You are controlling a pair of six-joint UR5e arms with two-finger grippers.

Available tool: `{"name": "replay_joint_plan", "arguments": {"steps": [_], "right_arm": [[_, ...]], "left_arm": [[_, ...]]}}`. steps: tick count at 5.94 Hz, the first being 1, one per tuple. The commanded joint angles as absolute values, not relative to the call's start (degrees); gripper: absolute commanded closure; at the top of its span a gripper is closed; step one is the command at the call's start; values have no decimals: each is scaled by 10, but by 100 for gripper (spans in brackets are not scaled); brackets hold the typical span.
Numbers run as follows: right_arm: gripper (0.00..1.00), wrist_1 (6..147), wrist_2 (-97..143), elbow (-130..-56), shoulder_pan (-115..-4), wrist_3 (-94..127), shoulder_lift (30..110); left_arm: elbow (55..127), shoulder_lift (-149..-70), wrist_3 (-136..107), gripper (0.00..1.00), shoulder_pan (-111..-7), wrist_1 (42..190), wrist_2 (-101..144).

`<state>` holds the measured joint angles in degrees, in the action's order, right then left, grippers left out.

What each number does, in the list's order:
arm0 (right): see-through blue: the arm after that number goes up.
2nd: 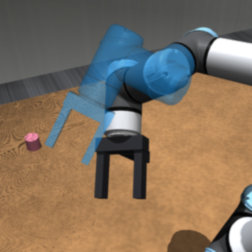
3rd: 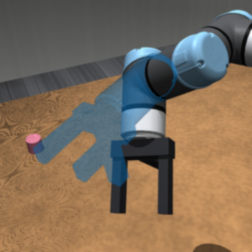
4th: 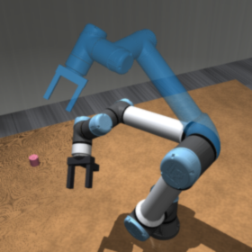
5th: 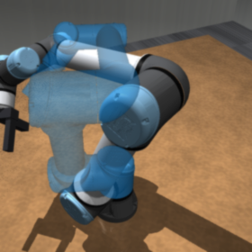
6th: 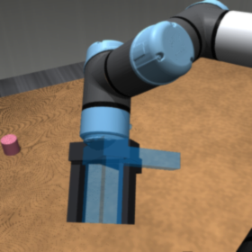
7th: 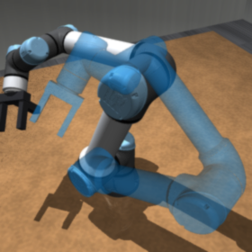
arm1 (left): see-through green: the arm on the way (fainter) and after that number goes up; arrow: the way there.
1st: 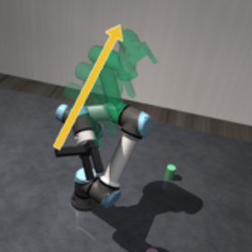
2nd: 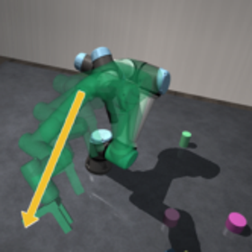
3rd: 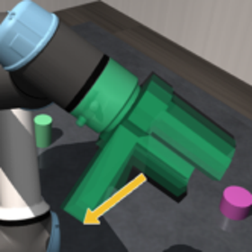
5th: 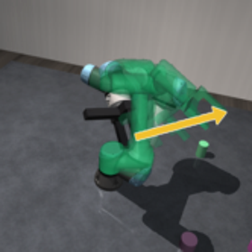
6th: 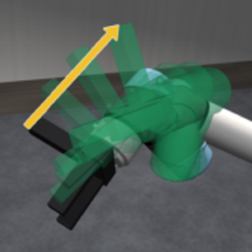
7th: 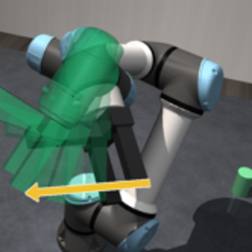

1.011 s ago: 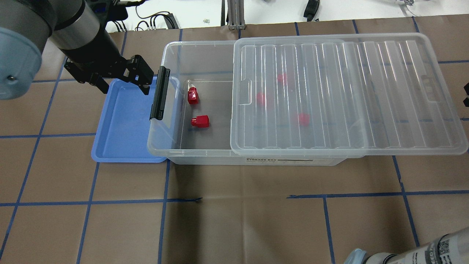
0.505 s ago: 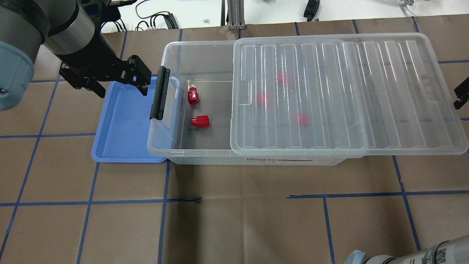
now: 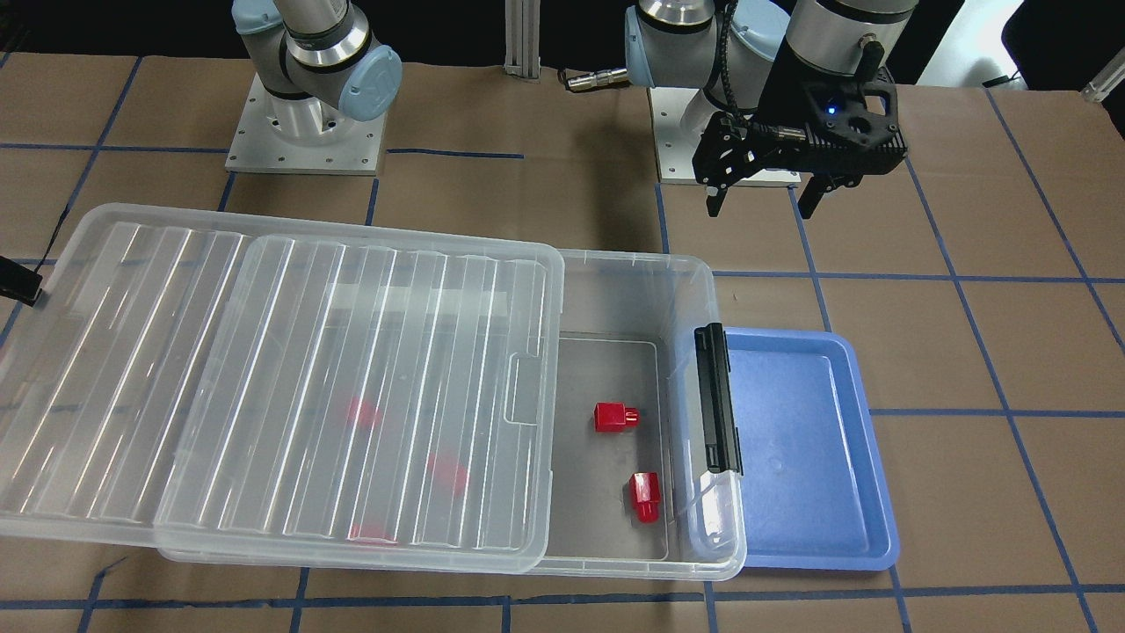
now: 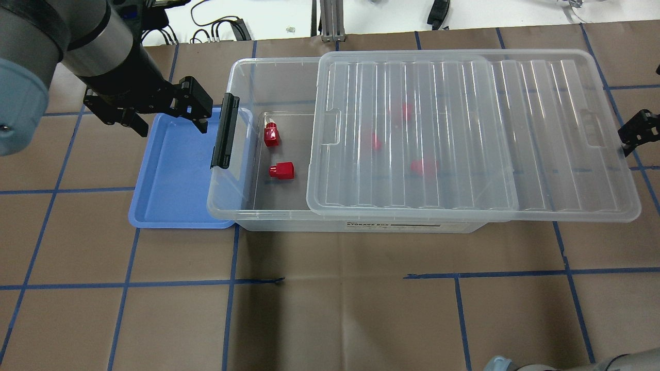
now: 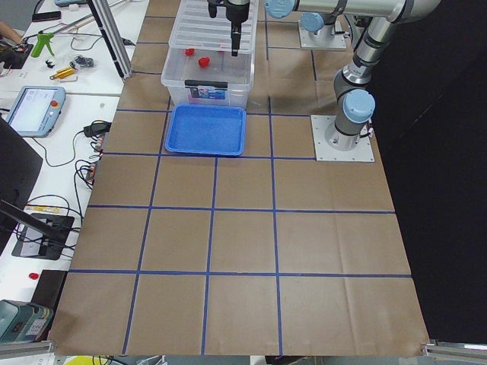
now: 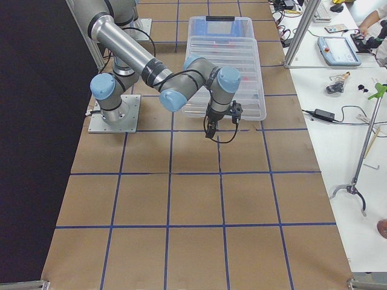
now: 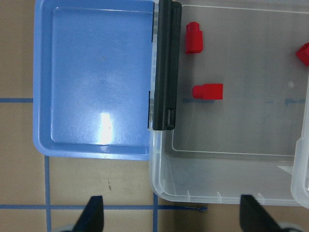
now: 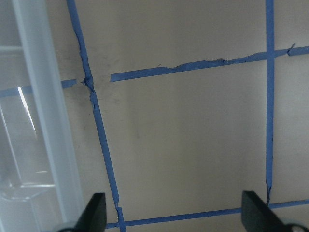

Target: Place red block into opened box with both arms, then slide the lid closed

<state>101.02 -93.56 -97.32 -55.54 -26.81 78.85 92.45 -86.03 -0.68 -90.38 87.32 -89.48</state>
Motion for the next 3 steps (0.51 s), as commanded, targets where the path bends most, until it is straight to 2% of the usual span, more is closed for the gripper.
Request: {"name": "replay_joint_plan", "arguments": {"steps": [1, 3], "right_arm": [[0, 1009, -929, -976, -586, -263, 796], [0, 1007, -922, -976, -618, -251, 800]], "left_arm": [[925, -860, -2, 2, -904, 873, -896], [925, -860, -1, 2, -904, 873, -895]]}}
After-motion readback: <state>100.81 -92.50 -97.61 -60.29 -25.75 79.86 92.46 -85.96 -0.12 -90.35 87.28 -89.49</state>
